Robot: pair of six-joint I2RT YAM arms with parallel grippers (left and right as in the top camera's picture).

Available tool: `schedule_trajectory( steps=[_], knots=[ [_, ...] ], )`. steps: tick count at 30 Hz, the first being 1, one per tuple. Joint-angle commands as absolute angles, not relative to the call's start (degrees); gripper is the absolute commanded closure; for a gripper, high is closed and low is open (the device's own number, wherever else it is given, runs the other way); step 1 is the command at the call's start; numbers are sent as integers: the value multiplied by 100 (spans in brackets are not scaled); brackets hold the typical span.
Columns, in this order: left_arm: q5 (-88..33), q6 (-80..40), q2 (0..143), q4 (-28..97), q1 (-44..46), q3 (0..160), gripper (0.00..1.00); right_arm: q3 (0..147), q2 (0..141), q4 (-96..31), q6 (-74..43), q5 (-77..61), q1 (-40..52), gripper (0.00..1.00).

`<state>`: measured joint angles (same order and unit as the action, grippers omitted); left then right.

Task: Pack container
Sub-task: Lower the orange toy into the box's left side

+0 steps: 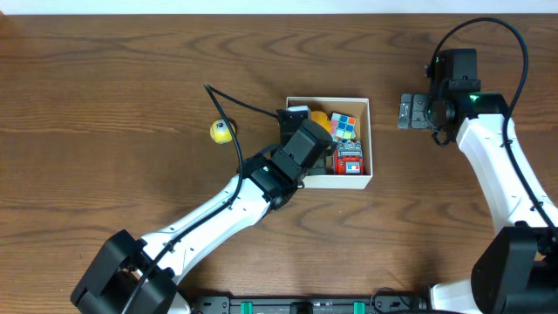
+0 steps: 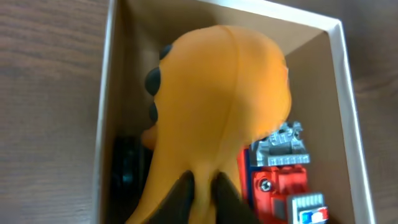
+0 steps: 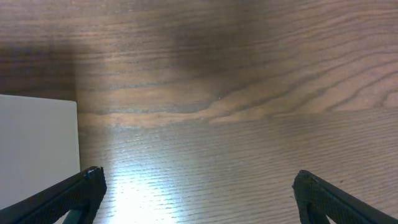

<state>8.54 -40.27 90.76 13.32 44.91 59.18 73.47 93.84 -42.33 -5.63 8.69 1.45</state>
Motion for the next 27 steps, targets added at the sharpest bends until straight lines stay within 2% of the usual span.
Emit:
schedule_trajectory(
  steps=[1, 14, 15, 17, 18, 19, 25, 26, 27],
  knots=[
    [1013, -4086, 9067, 1393, 4493, 6034, 38, 7439, 9312, -4228, -526, 919, 130, 1],
    [1015, -4080, 8340, 1125, 4480, 6042, 37, 7439, 9312, -4228, -526, 919, 130, 1],
    [1013, -4082, 8278, 1125, 4482, 6042, 41, 7439, 9312, -4228, -526, 919, 130, 1],
    [891, -4082, 8189, 1127, 4493, 6042, 62, 7439, 9312, -4228, -526, 919, 130, 1],
    [768, -4082, 8191, 1125, 4512, 6042, 69, 7439, 9312, -4228, -526, 919, 130, 1],
    [659, -4082, 8200, 1122, 4536, 6040, 70, 7439, 9312, -4228, -526, 919, 130, 1],
    [519, -3859, 8532, 1048, 4711, 6040, 68, 7439, 9312, -4228, -526, 919, 130, 1],
    [519, -3745, 8628, 1013, 4713, 6040, 58, 7439, 9312, -4228, -526, 919, 130, 1],
    [530, -3660, 8722, 982, 4711, 6040, 56, 7439, 9312, -4228, -526, 919, 130, 1]
  ],
)
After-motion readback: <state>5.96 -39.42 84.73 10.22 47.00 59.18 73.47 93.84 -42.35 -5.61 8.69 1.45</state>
